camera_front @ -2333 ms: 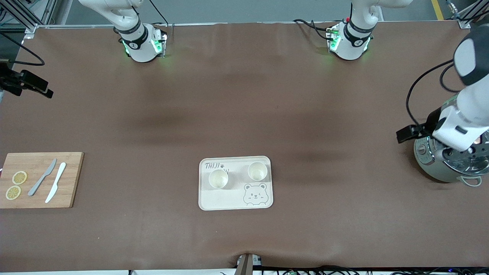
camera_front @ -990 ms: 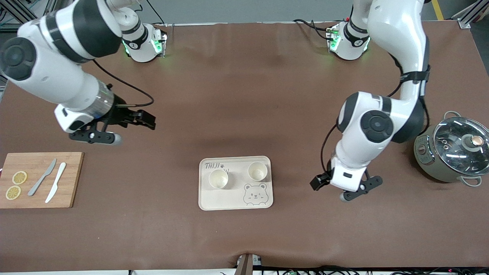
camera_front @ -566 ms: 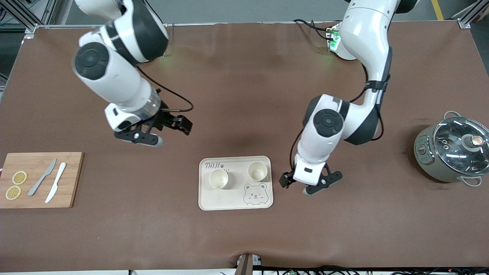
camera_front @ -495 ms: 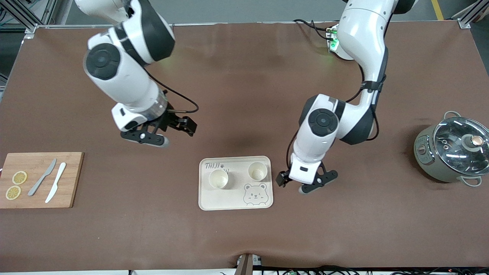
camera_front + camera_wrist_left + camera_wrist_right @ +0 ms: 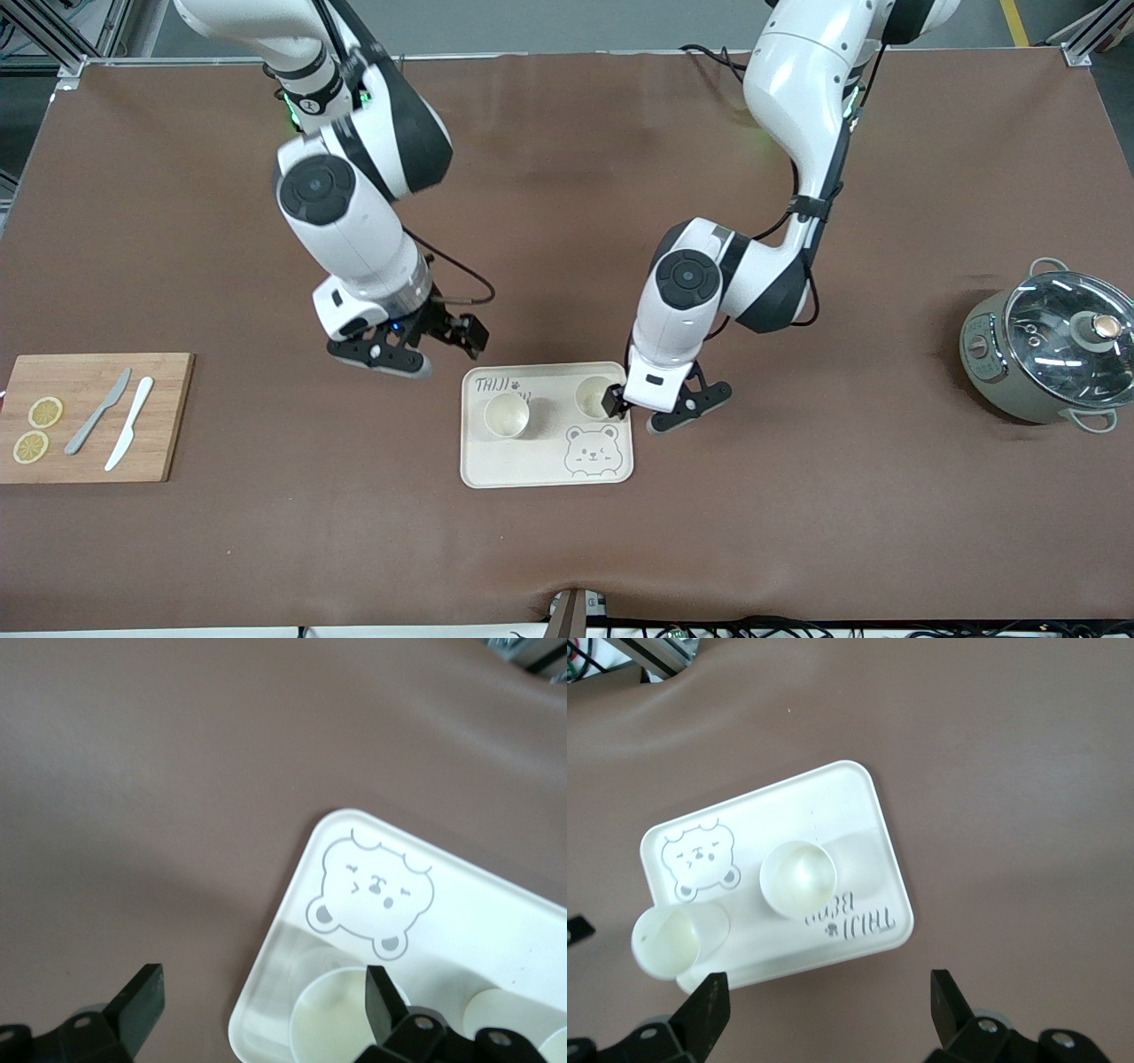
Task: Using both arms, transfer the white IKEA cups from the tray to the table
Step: 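Close the left gripper on one cup while the right gripper grasps the other, then lift the cups off the tray and carry them apart with both grippers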
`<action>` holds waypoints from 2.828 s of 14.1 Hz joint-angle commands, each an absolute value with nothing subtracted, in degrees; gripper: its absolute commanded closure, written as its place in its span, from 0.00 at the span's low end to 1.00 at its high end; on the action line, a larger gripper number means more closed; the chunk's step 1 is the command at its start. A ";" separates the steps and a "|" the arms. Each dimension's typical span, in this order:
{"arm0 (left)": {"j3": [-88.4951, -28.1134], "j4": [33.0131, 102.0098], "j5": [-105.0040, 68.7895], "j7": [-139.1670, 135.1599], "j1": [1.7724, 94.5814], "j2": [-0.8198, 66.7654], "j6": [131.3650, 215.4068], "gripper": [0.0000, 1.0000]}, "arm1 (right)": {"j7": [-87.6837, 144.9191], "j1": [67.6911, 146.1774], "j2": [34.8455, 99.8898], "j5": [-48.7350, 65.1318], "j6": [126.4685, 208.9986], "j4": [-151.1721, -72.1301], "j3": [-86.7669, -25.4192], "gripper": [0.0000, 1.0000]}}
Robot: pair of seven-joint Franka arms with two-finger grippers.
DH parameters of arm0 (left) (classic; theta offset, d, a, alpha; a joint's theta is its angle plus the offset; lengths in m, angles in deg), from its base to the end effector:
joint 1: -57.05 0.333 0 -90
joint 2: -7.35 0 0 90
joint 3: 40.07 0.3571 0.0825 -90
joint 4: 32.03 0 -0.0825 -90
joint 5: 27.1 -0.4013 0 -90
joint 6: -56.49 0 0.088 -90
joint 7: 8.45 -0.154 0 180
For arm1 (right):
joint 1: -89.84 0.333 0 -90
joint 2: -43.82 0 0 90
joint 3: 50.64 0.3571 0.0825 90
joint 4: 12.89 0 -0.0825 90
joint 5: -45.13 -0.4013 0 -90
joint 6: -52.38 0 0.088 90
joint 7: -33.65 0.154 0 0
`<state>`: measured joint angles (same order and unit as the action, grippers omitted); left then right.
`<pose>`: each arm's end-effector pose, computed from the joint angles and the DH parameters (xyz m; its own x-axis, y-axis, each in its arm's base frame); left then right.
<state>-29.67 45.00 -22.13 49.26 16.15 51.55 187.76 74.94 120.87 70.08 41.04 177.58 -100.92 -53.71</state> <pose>0.6767 -0.4419 0.2645 0.8810 0.4511 0.1430 0.4351 -0.8910 0.1298 0.6549 0.3600 0.3928 0.9575 -0.2645 0.1150 -0.2456 -0.9567 -0.1561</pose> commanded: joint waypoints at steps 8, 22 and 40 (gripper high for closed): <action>-29.17 43.56 -21.12 53.07 12.58 56.31 189.90 0.00 | 75.13 120.69 83.36 42.58 189.13 -96.74 -53.72 0.00; -29.43 43.12 -21.21 61.33 12.14 55.78 190.78 1.00 | 75.66 121.39 89.43 43.37 196.25 -95.95 -53.72 0.00; -28.29 43.74 -23.50 55.55 20.57 45.24 182.45 1.00 | 75.13 121.48 91.36 43.20 197.75 -95.07 -53.72 0.87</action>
<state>-28.13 42.35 -22.34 57.66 19.45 47.43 184.67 74.89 121.43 90.04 42.40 197.83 -97.16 -53.75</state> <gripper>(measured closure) 0.969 0.767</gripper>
